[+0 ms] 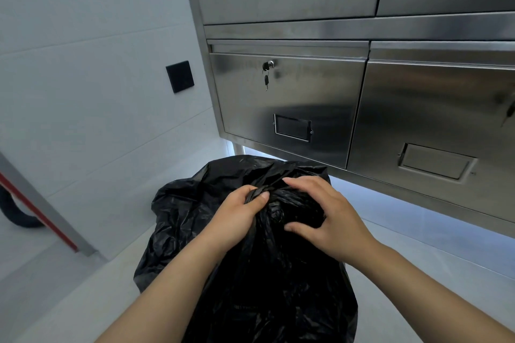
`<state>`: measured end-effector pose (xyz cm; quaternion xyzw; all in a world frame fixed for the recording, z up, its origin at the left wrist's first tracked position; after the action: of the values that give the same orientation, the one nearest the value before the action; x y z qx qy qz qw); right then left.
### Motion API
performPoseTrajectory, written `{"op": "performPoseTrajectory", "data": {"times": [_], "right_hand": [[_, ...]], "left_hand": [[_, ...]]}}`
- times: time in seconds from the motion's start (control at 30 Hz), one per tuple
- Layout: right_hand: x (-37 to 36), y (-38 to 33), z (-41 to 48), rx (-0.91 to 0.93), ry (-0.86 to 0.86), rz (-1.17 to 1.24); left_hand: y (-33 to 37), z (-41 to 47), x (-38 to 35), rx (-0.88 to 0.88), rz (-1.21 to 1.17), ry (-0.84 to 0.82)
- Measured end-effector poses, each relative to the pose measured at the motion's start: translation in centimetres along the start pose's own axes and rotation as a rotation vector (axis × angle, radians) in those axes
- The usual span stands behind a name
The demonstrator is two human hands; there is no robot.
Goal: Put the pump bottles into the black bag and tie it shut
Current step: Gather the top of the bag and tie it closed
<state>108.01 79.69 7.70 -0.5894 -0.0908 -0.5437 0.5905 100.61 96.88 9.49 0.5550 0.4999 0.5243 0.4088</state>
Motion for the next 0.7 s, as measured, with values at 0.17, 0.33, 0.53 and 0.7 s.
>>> {"op": "performPoseTrajectory", "data": {"times": [0.17,0.33,0.53,0.7], "right_hand": [[-0.6,-0.3,0.0,0.025,0.031,0.058],[-1.0,0.0,-0.1,-0.042,0.048,0.109],[-0.2,0.7,0.1,-0.041,0.071,0.048],[-0.3,0.6,-0.2,0.004,0.081,-0.039]], "left_hand": [[-0.1,0.1,0.1,0.036,-0.094,-0.016],[-0.6,0.0,0.0,0.034,-0.02,-0.039],[-0.2,-0.1,0.4,0.04,0.079,-0.095],[-0.2,0.0,0.1,0.059,0.077,-0.061]]}}
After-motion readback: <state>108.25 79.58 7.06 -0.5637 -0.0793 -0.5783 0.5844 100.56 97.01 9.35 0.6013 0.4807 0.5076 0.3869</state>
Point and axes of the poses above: each hand's wrist, its own z-axis towards the middle knuckle, its own x-axis out of the back of the hand, y = z × x, the point moved 1 cm from there along z, towards the middle knuckle, and after that the axes turned 15 degrees about -y, right-handed, at the moved point
